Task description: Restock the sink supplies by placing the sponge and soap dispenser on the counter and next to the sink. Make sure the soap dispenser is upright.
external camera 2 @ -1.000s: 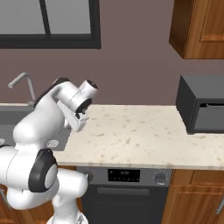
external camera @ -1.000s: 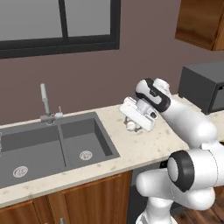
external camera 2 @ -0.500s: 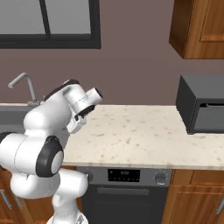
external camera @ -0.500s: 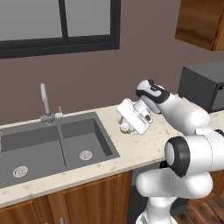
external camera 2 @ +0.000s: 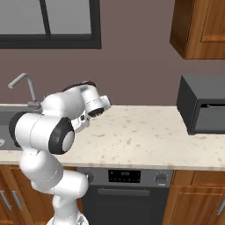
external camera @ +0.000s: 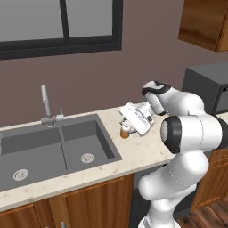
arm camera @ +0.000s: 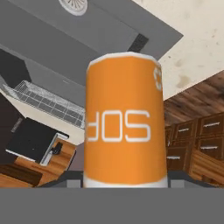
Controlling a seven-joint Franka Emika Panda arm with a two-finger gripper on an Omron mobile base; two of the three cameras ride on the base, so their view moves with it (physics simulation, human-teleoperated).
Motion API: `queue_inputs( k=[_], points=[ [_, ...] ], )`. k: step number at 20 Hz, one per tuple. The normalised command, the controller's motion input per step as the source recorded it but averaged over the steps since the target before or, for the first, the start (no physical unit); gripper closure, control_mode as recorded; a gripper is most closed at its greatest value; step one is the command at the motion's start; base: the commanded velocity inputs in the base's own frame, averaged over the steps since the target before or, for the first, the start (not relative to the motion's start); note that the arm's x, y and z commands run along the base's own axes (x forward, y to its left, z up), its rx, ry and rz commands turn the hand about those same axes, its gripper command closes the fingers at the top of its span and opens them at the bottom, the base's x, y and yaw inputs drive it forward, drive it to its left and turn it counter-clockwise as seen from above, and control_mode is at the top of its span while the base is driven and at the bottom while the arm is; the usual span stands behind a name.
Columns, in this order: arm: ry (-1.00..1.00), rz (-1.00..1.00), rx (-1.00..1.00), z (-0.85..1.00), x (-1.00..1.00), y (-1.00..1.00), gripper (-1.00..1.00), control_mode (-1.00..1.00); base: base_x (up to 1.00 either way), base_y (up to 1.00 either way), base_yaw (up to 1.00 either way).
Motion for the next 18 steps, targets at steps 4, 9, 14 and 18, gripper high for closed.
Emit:
queue_inputs(
  k=[4, 9, 14, 18],
  points=[
    [0.00, 0.00, 0.08, -0.34, 0.10, -0.03, 1.00, -1.00, 0.00, 0.00, 0.00],
    [-0.01, -0.06, 0.00, -0.21, 0.04, 0.00, 1.00, -1.00, 0.00, 0.00, 0.00],
    [0.03, -0.11, 0.00, 0.00, 0.27, 0.00, 1.00, -1.00, 0.00, 0.00, 0.00],
    [0.08, -0.06, 0.00, -0.11, 0.38, 0.00, 1.00, -1.00, 0.00, 0.00, 0.00]
  ],
)
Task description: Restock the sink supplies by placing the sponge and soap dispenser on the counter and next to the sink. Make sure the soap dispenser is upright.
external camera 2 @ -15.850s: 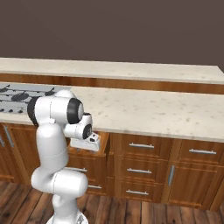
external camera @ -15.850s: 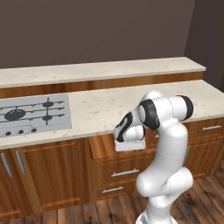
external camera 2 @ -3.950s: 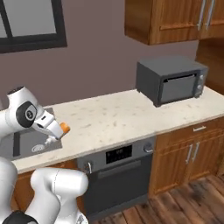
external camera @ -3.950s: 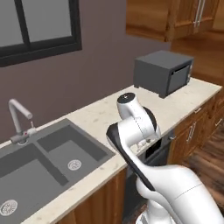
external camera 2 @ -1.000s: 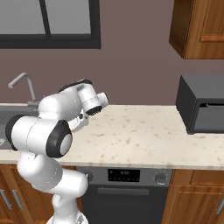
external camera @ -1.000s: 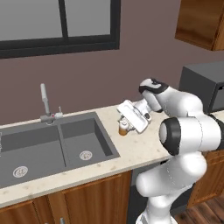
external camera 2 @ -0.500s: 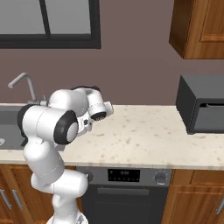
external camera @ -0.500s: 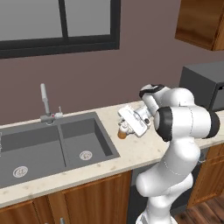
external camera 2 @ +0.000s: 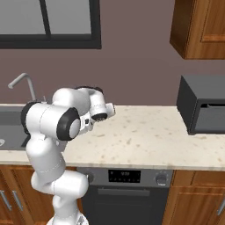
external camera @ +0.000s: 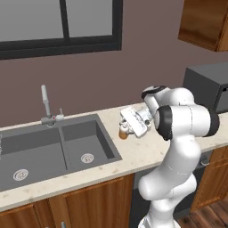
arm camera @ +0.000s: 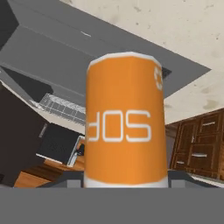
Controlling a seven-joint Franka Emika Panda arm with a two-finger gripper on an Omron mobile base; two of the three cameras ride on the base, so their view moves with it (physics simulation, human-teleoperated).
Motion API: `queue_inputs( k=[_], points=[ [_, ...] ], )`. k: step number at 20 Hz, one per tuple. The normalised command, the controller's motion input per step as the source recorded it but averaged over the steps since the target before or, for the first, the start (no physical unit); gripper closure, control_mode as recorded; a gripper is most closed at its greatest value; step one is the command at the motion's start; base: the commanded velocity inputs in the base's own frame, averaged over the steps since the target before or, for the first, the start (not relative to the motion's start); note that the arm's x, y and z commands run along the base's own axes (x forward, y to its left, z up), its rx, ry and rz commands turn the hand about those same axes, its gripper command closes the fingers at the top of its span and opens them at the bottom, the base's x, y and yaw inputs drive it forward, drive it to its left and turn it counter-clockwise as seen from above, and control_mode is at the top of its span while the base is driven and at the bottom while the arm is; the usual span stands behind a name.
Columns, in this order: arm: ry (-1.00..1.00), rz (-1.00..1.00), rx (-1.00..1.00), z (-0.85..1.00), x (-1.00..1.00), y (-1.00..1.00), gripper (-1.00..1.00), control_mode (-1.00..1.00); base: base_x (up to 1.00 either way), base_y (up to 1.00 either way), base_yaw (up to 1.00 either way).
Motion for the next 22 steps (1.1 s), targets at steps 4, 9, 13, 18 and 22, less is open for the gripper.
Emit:
queue_inputs(
  k=[4, 9, 13, 18, 22],
  points=[
    [0.08, -0.01, 0.00, -0.26, 0.35, 0.00, 1.00, -1.00, 0.00, 0.00, 0.00],
    [0.02, 0.00, 0.00, -0.27, 0.13, 0.00, 1.00, -1.00, 0.00, 0.00, 0.00],
    [-0.02, 0.00, 0.00, -0.30, 0.01, -0.03, 1.00, -1.00, 0.00, 0.00, 0.00],
    [0.00, -0.01, 0.00, -0.23, 0.26, -0.05, 1.00, -1.00, 0.00, 0.00, 0.00],
    [0.06, -0.03, 0.00, -0.09, 0.46, 0.00, 1.00, -1.00, 0.00, 0.00, 0.00]
  ],
)
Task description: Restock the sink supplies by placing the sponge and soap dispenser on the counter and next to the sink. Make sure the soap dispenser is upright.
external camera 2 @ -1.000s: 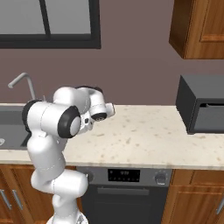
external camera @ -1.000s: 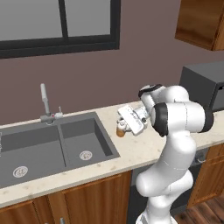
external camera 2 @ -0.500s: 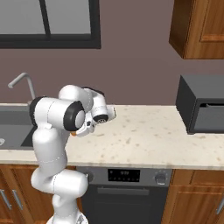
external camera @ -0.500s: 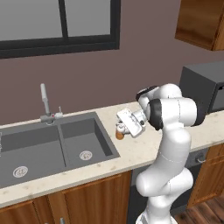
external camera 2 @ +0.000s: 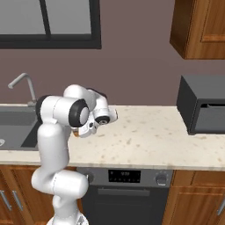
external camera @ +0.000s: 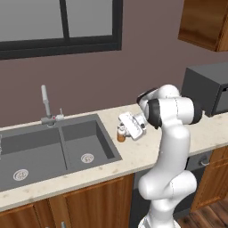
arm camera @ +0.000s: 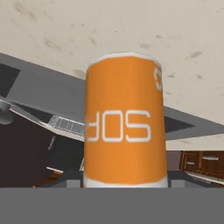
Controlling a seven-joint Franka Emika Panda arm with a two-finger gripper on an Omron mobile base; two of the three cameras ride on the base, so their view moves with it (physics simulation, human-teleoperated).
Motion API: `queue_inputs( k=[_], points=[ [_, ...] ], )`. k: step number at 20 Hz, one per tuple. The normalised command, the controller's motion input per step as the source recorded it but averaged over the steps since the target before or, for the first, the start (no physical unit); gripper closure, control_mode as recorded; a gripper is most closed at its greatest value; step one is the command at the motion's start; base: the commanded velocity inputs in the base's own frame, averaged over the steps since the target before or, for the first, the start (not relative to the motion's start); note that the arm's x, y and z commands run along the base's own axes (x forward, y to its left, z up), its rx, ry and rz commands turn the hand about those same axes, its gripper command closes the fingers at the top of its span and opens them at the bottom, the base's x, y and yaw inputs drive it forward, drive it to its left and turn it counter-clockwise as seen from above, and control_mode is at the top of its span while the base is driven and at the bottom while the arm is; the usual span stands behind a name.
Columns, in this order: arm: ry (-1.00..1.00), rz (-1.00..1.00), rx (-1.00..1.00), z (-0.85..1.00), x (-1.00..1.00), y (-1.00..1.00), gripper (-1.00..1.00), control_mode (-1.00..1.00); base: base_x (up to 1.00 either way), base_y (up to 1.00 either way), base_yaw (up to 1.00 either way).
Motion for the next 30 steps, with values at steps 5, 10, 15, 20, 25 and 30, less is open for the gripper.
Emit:
queue_inputs(
  k=[5, 10, 15, 20, 25, 30],
  points=[
    [0.08, 0.00, 0.01, -0.18, 0.49, 0.00, 1.00, -1.00, 0.00, 0.00, 0.00],
    [0.04, 0.00, 0.04, -0.42, 0.49, 0.00, 1.00, -1.00, 0.00, 0.00, 0.00],
    [0.00, 0.00, 0.03, -0.45, 0.13, 0.00, 1.00, -1.00, 0.00, 0.00, 0.00],
    [0.00, 0.00, 0.01, -0.40, 0.10, 0.00, 1.00, -1.00, 0.00, 0.00, 0.00],
    [0.00, 0.00, 0.00, -0.32, 0.04, 0.00, 1.00, -1.00, 0.00, 0.00, 0.00],
    [0.00, 0.00, 0.00, -0.28, 0.00, 0.00, -1.00, -1.00, 0.00, 0.00, 0.00]
  ],
)
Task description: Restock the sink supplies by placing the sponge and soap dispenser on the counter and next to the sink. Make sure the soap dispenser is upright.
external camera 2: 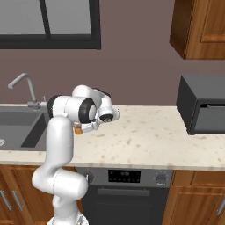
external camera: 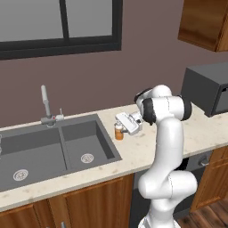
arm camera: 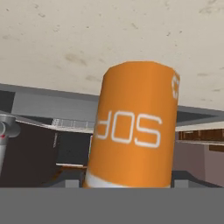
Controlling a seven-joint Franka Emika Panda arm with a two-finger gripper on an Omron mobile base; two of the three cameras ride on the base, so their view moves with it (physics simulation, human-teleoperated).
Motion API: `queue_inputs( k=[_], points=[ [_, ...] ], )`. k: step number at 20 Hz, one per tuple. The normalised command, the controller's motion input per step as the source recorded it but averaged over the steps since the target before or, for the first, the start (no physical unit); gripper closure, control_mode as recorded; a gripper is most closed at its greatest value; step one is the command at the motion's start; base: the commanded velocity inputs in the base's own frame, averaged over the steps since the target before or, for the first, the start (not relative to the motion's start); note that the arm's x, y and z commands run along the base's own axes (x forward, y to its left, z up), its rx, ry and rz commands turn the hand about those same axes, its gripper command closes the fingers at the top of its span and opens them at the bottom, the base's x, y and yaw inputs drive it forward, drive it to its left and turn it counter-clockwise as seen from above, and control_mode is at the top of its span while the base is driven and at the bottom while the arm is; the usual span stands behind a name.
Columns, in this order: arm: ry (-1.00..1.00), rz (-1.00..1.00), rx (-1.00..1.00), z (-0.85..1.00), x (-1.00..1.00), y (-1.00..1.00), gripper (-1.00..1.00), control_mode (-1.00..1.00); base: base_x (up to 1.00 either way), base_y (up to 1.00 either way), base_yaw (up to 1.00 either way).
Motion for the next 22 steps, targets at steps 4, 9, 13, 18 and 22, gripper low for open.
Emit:
queue_inputs(
  k=[4, 9, 13, 18, 22],
  points=[
    [-0.02, 0.00, 0.01, -0.09, 0.00, -0.06, -1.00, -1.00, 0.00, 0.00, 0.00],
    [-0.01, 0.00, 0.01, -0.01, 0.07, -0.01, -1.00, -1.00, 0.00, 0.00, 0.00],
    [0.00, 0.00, 0.00, 0.00, 0.07, 0.00, -1.00, -1.00, 0.00, 0.00, 0.00],
    [0.00, -0.03, 0.00, 0.22, 0.00, 0.00, -1.00, -1.00, 0.00, 0.00, 0.00],
    [0.00, -0.07, 0.00, 0.37, -0.05, 0.00, -1.00, -1.00, 0.00, 0.00, 0.00]
  ],
)
